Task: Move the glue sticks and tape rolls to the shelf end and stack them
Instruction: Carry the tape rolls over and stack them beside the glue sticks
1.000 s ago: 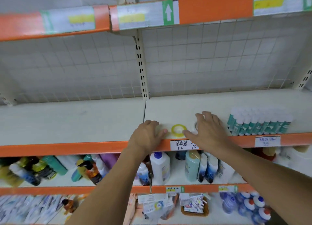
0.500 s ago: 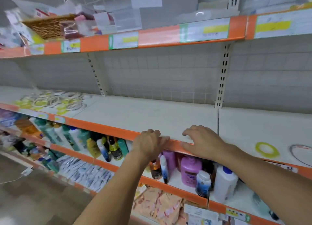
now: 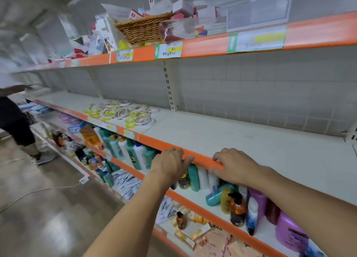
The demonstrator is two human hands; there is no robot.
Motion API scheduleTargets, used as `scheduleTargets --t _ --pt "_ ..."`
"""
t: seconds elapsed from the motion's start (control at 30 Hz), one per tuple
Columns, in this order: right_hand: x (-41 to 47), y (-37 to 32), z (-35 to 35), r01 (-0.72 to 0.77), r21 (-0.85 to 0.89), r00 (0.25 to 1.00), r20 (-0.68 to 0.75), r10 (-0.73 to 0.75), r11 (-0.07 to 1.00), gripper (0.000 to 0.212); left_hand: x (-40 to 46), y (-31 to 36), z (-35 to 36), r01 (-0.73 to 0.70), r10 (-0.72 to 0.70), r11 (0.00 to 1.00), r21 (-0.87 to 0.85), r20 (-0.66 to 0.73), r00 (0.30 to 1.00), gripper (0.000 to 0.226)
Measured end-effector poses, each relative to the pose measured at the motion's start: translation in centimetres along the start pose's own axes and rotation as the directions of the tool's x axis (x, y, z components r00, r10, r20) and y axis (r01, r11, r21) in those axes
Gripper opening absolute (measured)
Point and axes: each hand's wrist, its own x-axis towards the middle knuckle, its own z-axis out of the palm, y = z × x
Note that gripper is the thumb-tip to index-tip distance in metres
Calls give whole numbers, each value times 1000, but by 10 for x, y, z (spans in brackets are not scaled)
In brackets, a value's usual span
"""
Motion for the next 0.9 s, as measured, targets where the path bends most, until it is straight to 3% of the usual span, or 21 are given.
scheduleTargets --t 0.23,0.9 --pt "76 -46 10 79 7 996 51 -79 997 50 26 -70 3 74 -74 997 -27 -16 997 52" --pt "338 -140 16 215 0 974 76 -214 977 57 165 -260 2 266 -268 960 -89 -15 963 60"
